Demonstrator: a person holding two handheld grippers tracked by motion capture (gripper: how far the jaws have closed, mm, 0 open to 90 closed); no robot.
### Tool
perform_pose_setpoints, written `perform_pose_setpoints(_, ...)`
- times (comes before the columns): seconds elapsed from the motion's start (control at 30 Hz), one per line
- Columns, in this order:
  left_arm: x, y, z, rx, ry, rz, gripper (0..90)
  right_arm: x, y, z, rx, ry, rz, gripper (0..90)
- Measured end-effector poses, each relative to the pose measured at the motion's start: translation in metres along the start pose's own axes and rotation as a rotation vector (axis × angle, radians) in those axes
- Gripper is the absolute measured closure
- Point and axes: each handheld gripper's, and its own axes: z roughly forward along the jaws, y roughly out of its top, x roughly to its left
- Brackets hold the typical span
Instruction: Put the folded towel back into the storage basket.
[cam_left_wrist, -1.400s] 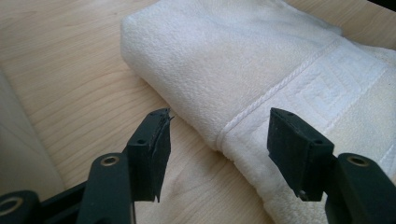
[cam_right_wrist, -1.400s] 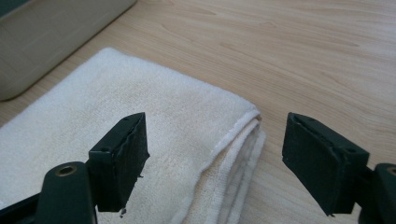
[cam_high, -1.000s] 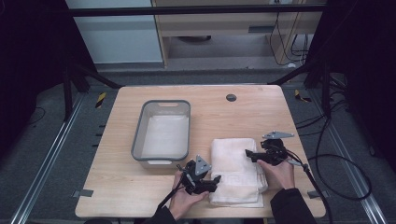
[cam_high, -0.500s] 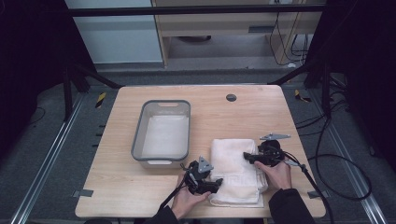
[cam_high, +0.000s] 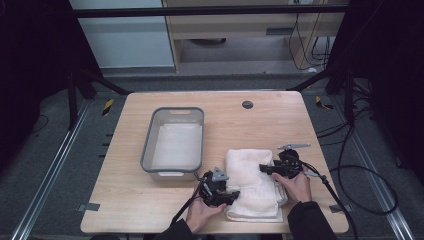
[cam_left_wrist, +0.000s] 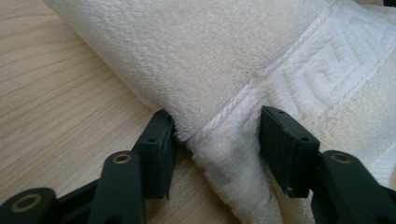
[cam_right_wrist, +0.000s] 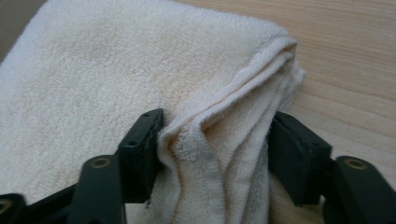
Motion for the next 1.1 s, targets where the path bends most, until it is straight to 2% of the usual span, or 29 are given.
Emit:
perform_pose_setpoints(0.07,-0.001,0.000,0.000,0.002,-0.008,-0.006,51.2,0.001,0.000,0.000,0.011,0.025,0.024,49.0)
perform_pose_setpoints(0.23,0.000,0.001,0.000,0.006,-0.043,-0.034,62.4,0.002,0.000,-0.001,0.009,0.053,0.036,58.7)
perform_pose_setpoints(0.27,0.000,0.001,0.000,0.005,-0.048,-0.042,62.4,0.002,0.000,-0.001,0.009,0.053,0.036,58.7)
perform_pose_setpoints(0.33,-0.001,0.002,0.000,0.002,-0.051,-0.053,69.7,0.003,0.001,-0.002,0.011,0.058,0.045,63.0)
perform_pose_setpoints(0.57,-0.003,0.001,-0.003,-0.022,-0.052,-0.071,75.1,0.007,0.002,-0.006,-0.004,0.045,0.028,66.0)
perform_pose_setpoints(0.6,-0.002,0.001,-0.004,-0.025,-0.051,-0.056,75.4,0.007,0.003,-0.007,-0.010,0.043,0.021,66.2)
perform_pose_setpoints(0.73,-0.005,0.001,-0.009,-0.047,-0.059,-0.055,75.8,0.013,0.006,-0.016,-0.039,0.037,-0.002,66.5)
perform_pose_setpoints(0.83,-0.007,0.001,-0.015,-0.064,-0.051,-0.028,75.8,0.015,0.007,-0.022,-0.053,0.044,-0.004,66.5)
perform_pose_setpoints(0.9,-0.008,0.001,-0.019,-0.077,-0.045,-0.005,75.8,0.019,0.009,-0.028,-0.082,0.056,-0.015,66.6)
perform_pose_setpoints(1.1,-0.008,0.002,-0.033,-0.114,-0.053,0.006,75.8,0.027,0.012,-0.039,-0.123,0.072,-0.022,66.7)
